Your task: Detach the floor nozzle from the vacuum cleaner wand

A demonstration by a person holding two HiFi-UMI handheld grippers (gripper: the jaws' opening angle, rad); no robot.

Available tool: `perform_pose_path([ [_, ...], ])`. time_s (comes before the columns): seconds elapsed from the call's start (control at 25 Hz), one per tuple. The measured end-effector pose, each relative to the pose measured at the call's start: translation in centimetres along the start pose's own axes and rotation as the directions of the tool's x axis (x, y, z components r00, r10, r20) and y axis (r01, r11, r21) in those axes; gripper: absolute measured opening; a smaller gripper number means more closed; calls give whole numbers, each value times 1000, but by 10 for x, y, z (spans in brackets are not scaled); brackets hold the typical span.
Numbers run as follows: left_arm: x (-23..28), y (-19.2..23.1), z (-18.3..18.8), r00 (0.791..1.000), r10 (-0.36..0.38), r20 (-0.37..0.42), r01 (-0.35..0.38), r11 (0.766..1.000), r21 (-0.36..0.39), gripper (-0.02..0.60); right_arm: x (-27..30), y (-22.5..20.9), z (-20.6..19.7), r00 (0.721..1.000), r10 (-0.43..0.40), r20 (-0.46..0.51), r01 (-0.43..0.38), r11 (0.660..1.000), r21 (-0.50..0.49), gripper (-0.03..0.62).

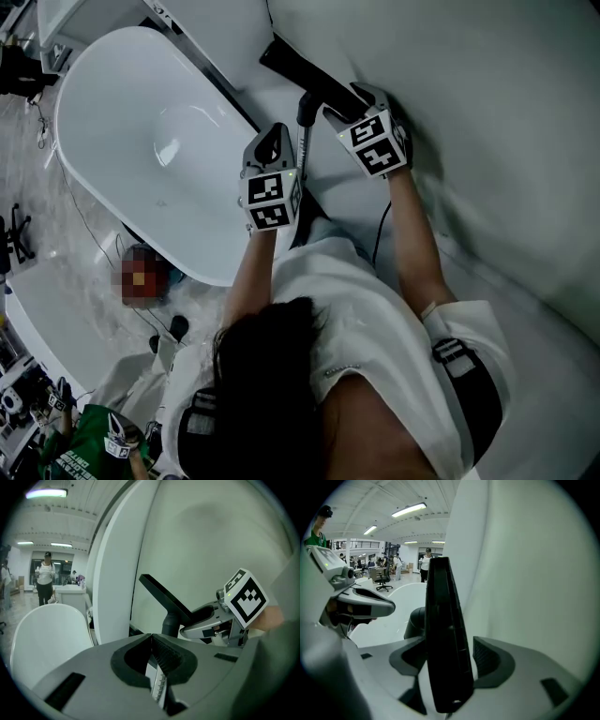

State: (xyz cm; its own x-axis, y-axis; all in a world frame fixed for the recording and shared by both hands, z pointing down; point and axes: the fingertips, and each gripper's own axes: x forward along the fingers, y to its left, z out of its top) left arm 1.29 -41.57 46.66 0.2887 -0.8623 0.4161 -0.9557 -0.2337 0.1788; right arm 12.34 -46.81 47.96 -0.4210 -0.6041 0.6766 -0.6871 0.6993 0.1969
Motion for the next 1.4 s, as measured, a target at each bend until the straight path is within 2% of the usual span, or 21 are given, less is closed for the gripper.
perform_pose_path([
  [0.28,2,4,-5,1000,10,-10,-10,1000,-16,3,13,-2,-4,999,14,-31,-15,999,-30,291],
  [0.64,6,0,-6,1000,-14,-16,14,1000,-6,3,25,0,-9,997,14,-82,-23,993,-112,290],
  [0.8,8,-1,-9,999,-23,-22,23,1000,-5,3,33,1,-9,996,29,-83,-39,993,-111,289],
  [1.0,10,0,-10,999,-34,-34,33,999,-9,3,37,3,-7,997,22,-81,-32,991,-129,204],
  [1.2,11,2,-15,998,-44,-49,44,999,-13,3,39,4,-8,996,15,-86,-26,991,-132,201],
  [1.4,12,-4,-21,993,-88,-74,87,996,-21,5,38,5,-7,996,8,-90,-20,991,-135,201],
])
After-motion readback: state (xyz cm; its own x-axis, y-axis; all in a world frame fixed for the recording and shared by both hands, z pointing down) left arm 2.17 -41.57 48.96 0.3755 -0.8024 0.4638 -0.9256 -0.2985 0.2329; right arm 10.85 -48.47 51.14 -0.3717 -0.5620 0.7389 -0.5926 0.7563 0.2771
